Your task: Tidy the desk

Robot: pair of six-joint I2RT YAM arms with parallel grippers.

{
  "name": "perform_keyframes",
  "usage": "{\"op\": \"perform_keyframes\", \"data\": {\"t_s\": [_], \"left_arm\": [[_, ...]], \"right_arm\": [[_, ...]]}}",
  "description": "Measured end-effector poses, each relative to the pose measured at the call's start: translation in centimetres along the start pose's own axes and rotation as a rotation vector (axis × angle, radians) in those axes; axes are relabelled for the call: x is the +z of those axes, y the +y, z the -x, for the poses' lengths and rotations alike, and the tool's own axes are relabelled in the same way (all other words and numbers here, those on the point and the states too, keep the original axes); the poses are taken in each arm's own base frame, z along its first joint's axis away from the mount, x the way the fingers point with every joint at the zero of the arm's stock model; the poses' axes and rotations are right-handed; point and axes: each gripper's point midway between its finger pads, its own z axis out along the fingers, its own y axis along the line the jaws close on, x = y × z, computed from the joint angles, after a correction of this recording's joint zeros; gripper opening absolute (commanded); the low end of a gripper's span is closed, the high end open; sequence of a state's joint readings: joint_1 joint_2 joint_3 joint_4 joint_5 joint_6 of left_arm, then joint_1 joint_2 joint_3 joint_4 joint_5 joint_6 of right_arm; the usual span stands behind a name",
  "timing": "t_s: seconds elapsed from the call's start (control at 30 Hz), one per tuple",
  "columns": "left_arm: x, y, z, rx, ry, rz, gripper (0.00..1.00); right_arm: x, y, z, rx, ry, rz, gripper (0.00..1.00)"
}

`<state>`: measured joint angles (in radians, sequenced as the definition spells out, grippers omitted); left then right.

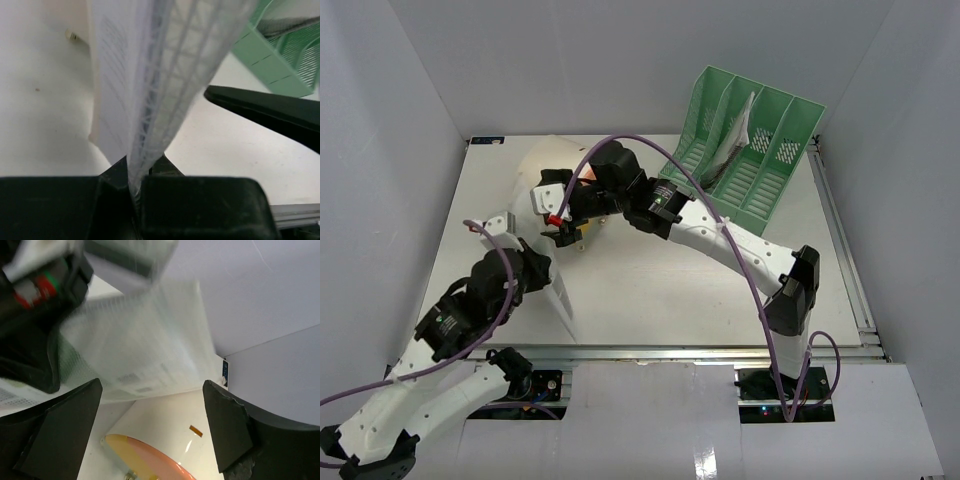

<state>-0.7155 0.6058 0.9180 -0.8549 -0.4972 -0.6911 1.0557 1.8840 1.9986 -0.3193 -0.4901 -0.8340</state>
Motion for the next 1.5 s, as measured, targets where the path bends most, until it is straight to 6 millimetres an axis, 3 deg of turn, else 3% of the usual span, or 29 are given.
{"op": "perform_keyframes", "data": {"t_s": [0.17, 0.3, 0.43, 0.53, 0.6, 0.67, 0.77, 0.9, 1.03, 1.13, 1.33, 1.5], "left_arm": [[-4.7, -1.3, 6.1, -0.036, -0.146, -0.106, 0.0], [-7.3, -2.7, 10.6, -0.013, -0.237, -0.159, 0.0], [-8.1, -6.4, 13.4, 0.07, -0.278, -0.278, 0.0], [-7.7, -11.5, 15.0, 0.183, -0.265, -0.429, 0.0], [-7.0, -15.1, 15.9, 0.256, -0.265, -0.533, 0.0], [-5.7, -18.5, 16.0, 0.342, -0.251, -0.624, 0.0], [-2.8, -22.7, 15.7, 0.443, -0.245, -0.726, 0.0], [2.9, -27.0, 13.4, 0.568, -0.226, -0.81, 0.0], [10.1, -29.6, 11.5, 0.637, -0.204, -0.817, 0.0], [15.7, -30.1, 10.8, 0.656, -0.209, -0.781, 0.0], [24.6, -29.6, 11.2, 0.639, -0.245, -0.703, 0.0], [28.6, -30.0, 12.3, 0.621, -0.295, -0.681, 0.0]], "right_arm": [[-1.6, -1.3, 0.3, -0.013, 0.039, -0.034, 0.9], [-5.0, -4.0, -1.2, 0.014, 0.097, -0.102, 0.9], [-11.7, -8.5, -4.3, 0.075, 0.186, -0.233, 0.92], [-17.8, -10.8, -6.1, 0.135, 0.24, -0.326, 0.96], [-22.6, -11.2, -7.0, 0.172, 0.283, -0.386, 0.98], [-26.4, -10.5, -7.4, 0.2, 0.307, -0.427, 0.98], [-31.4, -7.0, -8.3, 0.269, 0.346, -0.461, 0.89], [-34.4, -0.6, -10.4, 0.378, 0.347, -0.447, 0.82], [-35.0, 6.4, -13.9, 0.538, 0.34, -0.403, 0.78], [-34.5, 10.5, -15.6, 0.641, 0.334, -0.364, 0.76], [-35.1, 15.3, -17.0, 0.706, 0.266, -0.409, 0.76], [-35.2, 17.0, -17.8, 0.74, 0.242, -0.425, 0.75]]}}
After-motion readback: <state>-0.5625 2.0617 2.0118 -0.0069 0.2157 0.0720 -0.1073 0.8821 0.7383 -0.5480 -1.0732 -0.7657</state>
